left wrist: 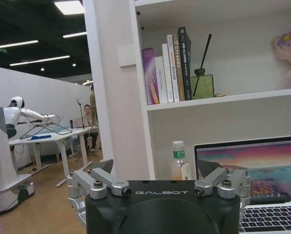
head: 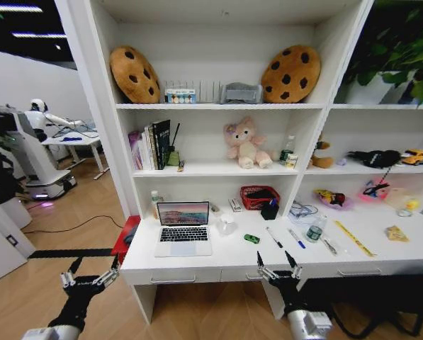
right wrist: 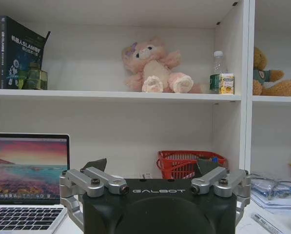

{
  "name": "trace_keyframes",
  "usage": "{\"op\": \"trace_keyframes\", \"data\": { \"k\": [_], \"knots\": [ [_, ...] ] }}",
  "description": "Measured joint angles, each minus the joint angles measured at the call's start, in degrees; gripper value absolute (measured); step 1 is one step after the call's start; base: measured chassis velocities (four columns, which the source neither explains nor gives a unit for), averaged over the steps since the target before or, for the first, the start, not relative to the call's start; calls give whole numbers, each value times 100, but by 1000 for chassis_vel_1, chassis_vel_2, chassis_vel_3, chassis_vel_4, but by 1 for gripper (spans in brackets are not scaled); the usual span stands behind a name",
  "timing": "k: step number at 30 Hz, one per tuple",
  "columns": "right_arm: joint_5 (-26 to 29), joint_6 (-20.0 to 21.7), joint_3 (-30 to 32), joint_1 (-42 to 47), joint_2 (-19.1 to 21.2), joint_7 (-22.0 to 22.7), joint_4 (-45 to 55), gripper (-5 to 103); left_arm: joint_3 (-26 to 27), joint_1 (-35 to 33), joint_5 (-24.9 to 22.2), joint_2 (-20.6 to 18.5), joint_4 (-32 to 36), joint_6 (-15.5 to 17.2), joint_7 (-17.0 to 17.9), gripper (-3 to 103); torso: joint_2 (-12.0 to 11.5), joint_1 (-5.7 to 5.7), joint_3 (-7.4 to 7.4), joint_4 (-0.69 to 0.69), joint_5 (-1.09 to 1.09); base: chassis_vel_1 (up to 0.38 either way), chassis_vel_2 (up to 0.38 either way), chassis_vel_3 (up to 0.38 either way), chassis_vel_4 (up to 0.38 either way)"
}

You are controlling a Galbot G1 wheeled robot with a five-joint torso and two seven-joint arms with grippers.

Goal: Organize the objects on the table.

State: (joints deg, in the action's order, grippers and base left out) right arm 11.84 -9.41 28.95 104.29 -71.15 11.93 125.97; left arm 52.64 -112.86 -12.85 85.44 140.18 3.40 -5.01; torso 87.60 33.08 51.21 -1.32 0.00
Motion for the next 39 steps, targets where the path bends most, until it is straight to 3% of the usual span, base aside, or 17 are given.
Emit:
{"op": "trace_keyframes", "data": {
  "k": [10, 15, 17, 18, 20, 22, 23, 25, 28, 29, 31, 32, 34, 35, 37, 39],
  "knots": [
    [74, -115, 3, -11, -11, 12, -20, 100, -15, -2, 28, -1, -16, -3, -28, 96, -4, 7, 3, 0, 1, -226, 216, 224, -222],
    [7, -416, 17, 51, -9, -370, -53, 100, 81, 15, 17, -270, 11, -6, -314, 97, -5, 11, 4, 2, -1, -235, 249, 261, -264],
    [-74, -589, 19, 125, 22, -608, -78, 100, 234, 37, -43, -759, 3, -10, -580, 100, -7, 16, 5, 2, 0, -161, 137, 92, -108],
    [-74, -589, 19, 125, 22, -608, -78, 100, 234, 37, -43, -759, 3, -10, -580, 100, -7, 16, 5, 2, 0, -138, 137, 10, -32],
    [-314, -789, 45, 187, 27, -717, -172, 100, 427, 38, -63, -1411, -153, -46, -1007, 90, -6, 10, 3, -4, -1, -37, 37, 5, -6],
    [-368, -840, 60, 201, 19, -734, -195, 100, 441, 38, -83, -1522, -201, -47, -1040, 85, -6, 9, 3, -4, -2, 0, 0, 0, 0],
    [-487, -983, 114, 253, -18, -778, -245, 100, 464, 84, -133, -1905, -405, -55, -1111, 80, -4, 5, 2, 0, -1, 73, -35, -64, 17],
    [-521, -1041, 153, 295, -43, -783, -263, 100, 478, 127, -128, -2066, -509, -57, -1132, 74, -2, 2, 1, 0, 0, 73, -46, -72, 17],
    [-603, -1215, 252, 396, -121, -784, -411, 100, 570, 337, -127, -2758, -906, -58, -1339, 58, -1, -1, 0, 3, -2, 73, -55, -42, 48],
    [-603, -1215, 252, 396, -121, -784, -411, 100, 570, 337, -127, -2758, -906, -58, -1339, 58, -1, -1, 0, 3, -2, 69, -55, -53, 48],
    [-720, -1332, 290, 426, -211, -782, -538, 100, 639, 494, -332, -3486, -1192, -5, -1445, 47, -1, 0, 0, 3, -2, 0, 0, 0, 0],
    [-720, -1332, 290, 426, -211, -782, -538, 100, 639, 494, -332, -3486, -1192, -5, -1445, 47, -1, 0, 0, 3, -2, 0, 0, 0, 0],
    [-846, -1431, 308, 448, -311, -778, -641, 100, 642, 766, -587, -4236, -1542, 70, -1518, 36, -3, 5, 2, 1, 1, 0, 0, 0, 0],
    [-846, -1431, 308, 448, -311, -778, -641, 100, 642, 766, -587, -4236, -1542, 70, -1518, 36, -3, 5, 2, 1, 1, 0, 0, 0, 0],
    [-927, -1505, 321, 497, -410, -775, -719, 100, 486, 1325, -852, -4898, -1924, 151, -1671, 26, -4, 7, 3, -1, -1, 0, 0, 0, 0],
    [-938, -1520, 323, 509, -436, -772, -742, 100, 414, 1478, -941, -5049, -2010, 199, -1693, 20, -4, 7, 3, -2, 0, 0, 0, 0, 0]
  ]
}}
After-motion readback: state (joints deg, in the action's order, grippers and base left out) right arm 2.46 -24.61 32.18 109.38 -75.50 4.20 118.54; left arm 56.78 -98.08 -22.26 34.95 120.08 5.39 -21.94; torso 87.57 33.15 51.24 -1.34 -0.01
